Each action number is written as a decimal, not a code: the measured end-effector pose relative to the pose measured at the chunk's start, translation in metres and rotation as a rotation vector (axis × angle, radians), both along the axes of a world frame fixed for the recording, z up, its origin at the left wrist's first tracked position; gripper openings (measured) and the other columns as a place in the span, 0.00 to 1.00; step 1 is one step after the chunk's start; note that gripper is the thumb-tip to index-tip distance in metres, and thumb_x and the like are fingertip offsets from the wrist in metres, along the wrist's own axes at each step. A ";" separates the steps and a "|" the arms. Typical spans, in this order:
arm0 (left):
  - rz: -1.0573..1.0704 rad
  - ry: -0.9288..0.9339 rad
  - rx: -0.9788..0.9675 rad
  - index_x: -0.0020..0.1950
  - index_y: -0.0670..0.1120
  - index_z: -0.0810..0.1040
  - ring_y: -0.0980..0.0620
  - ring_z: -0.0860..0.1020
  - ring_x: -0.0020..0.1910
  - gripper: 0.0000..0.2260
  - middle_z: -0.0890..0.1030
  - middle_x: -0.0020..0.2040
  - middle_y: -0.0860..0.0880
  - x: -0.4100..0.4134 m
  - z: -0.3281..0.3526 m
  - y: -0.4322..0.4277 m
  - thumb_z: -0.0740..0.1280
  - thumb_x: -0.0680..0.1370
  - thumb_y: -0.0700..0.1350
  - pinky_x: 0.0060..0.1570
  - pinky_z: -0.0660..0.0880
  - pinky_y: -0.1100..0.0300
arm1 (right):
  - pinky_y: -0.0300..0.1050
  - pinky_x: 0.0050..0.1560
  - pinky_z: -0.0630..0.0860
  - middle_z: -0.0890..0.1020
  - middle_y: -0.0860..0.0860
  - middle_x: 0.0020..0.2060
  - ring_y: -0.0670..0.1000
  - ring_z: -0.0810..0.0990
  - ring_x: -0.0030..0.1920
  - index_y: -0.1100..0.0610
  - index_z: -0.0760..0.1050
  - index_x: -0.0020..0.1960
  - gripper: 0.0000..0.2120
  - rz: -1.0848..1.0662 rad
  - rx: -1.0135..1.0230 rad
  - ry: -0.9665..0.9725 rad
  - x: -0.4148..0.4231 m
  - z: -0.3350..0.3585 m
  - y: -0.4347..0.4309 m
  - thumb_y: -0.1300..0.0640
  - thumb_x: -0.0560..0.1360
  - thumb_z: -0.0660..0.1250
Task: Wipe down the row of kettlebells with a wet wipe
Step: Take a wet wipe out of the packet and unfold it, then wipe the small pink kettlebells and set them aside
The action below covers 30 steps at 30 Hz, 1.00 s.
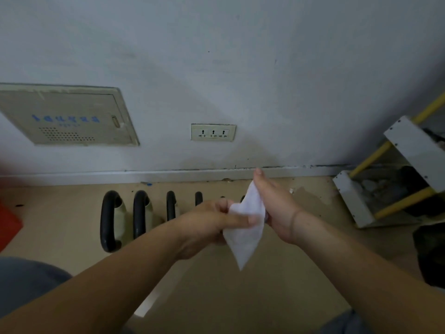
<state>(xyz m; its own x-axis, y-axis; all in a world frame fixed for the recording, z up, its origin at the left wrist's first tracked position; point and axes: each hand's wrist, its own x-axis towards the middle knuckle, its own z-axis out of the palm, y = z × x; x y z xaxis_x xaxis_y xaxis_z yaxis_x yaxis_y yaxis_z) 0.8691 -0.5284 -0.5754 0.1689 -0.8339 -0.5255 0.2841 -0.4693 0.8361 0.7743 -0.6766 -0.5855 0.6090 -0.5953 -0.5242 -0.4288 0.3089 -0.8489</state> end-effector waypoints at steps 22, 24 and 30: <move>0.292 0.006 0.251 0.77 0.39 0.61 0.45 0.76 0.48 0.23 0.75 0.53 0.45 0.010 -0.022 -0.003 0.58 0.85 0.48 0.52 0.74 0.51 | 0.51 0.44 0.83 0.77 0.57 0.52 0.57 0.78 0.48 0.55 0.74 0.59 0.12 0.194 -0.292 0.557 -0.060 -0.023 -0.008 0.66 0.78 0.63; 0.301 -0.085 0.287 0.78 0.40 0.60 0.43 0.74 0.52 0.24 0.73 0.57 0.43 0.009 -0.034 -0.007 0.58 0.85 0.49 0.52 0.73 0.51 | 0.50 0.44 0.82 0.78 0.56 0.52 0.55 0.80 0.48 0.57 0.76 0.59 0.09 0.188 -0.266 0.567 -0.052 -0.024 -0.012 0.62 0.81 0.63; 0.353 -0.160 0.338 0.74 0.40 0.68 0.40 0.76 0.60 0.23 0.77 0.64 0.40 0.026 -0.076 -0.018 0.62 0.83 0.52 0.61 0.74 0.47 | 0.48 0.39 0.69 0.71 0.53 0.40 0.53 0.70 0.39 0.52 0.69 0.46 0.05 0.112 -0.256 0.515 -0.012 -0.102 -0.021 0.58 0.80 0.63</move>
<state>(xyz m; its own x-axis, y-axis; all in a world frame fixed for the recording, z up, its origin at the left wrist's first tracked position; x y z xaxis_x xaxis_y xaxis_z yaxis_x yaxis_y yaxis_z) 0.8951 -0.5464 -0.6517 0.5101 -0.4997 -0.7001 0.3548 -0.6192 0.7005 0.7618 -0.6973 -0.6870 0.3802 -0.6887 -0.6174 -0.8245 0.0502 -0.5637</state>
